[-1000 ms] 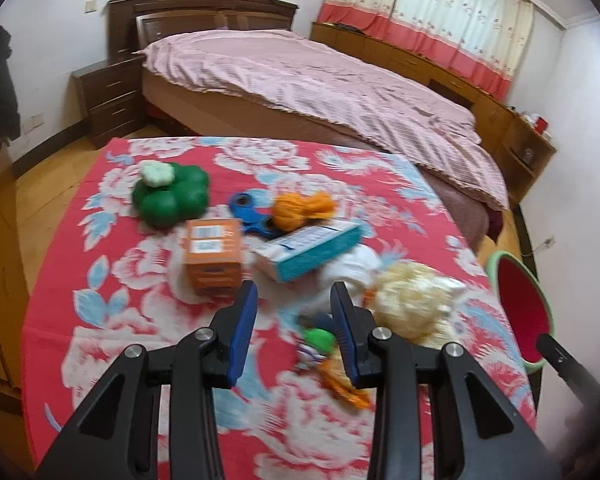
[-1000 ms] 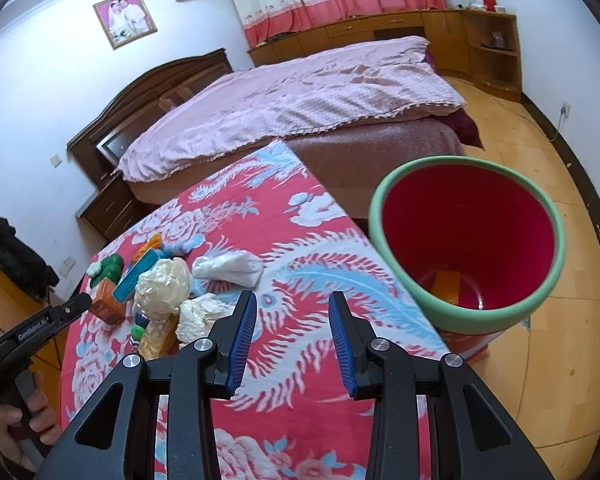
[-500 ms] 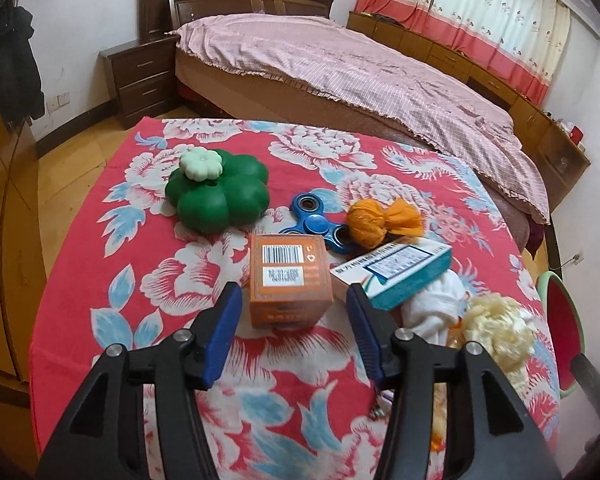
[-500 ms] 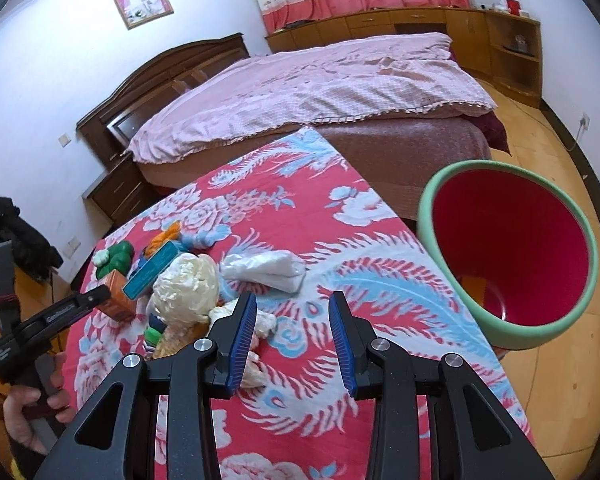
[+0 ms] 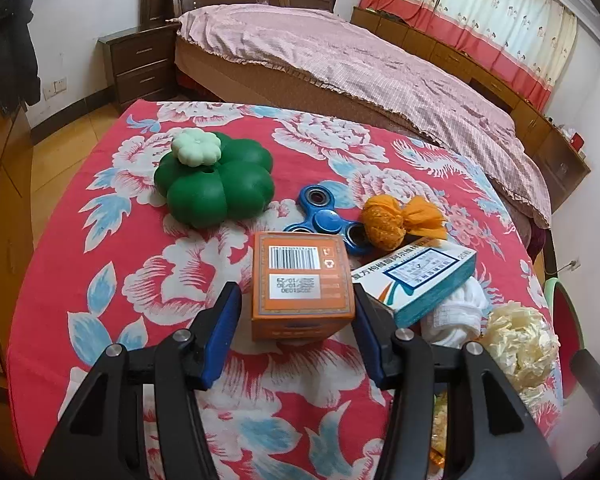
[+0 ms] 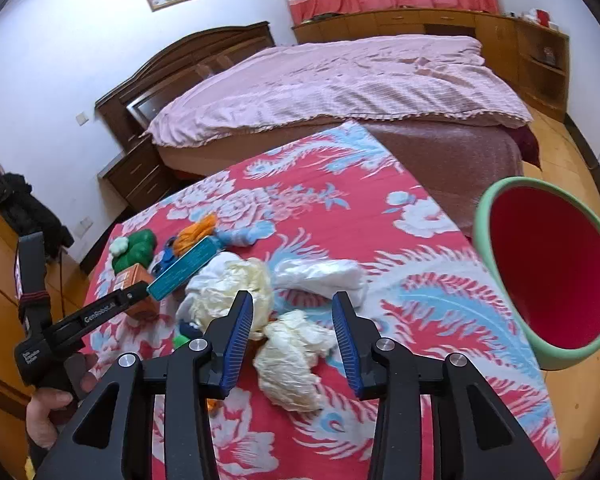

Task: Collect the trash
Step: 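Grasp the orange box with the left tool while the right tool grasps crumpled paper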

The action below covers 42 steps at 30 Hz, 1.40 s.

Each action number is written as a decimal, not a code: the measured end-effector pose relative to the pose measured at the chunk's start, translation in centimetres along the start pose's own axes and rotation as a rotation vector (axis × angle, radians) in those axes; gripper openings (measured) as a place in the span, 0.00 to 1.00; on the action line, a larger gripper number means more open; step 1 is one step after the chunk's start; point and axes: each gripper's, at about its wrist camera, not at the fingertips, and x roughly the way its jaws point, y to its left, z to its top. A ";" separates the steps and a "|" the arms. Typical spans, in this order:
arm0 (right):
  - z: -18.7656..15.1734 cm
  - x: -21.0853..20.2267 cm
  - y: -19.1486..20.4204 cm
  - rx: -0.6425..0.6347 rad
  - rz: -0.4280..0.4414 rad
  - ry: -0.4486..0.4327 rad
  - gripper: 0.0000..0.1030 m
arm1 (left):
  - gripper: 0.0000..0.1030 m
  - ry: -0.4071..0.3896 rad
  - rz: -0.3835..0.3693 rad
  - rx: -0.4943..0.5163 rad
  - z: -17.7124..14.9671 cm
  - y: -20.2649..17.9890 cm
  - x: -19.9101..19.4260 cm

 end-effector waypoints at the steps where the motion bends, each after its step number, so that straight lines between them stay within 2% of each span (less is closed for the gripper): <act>1: 0.0 0.1 0.2 -0.004 0.003 0.003 0.42 | 0.52 -0.003 -0.003 0.000 0.0 0.1 0.0; 3: 0.0 0.4 0.7 -0.012 0.008 0.008 0.43 | 0.47 -0.005 -0.011 0.002 0.0 0.2 0.1; 7: 0.0 0.9 1.5 -0.029 0.020 0.016 0.48 | 0.47 -0.015 -0.019 -0.001 -0.1 0.4 -0.1; 17: -0.3 3.2 3.0 -0.071 0.028 0.058 0.50 | 0.47 -0.040 -0.046 -0.019 -1.3 1.1 -2.4; 26: -0.7 4.5 3.1 -0.065 0.087 0.086 0.50 | 0.47 -0.055 -0.062 -0.005 -2.2 0.5 -4.3; 31: -1.0 4.1 3.4 -0.080 0.112 0.085 0.39 | 0.47 -0.047 -0.065 0.003 -2.9 0.1 -4.7; 42: -1.0 1.2 2.9 -0.078 0.136 0.019 0.37 | 0.47 -0.054 -0.072 0.026 -3.5 -1.0 -6.4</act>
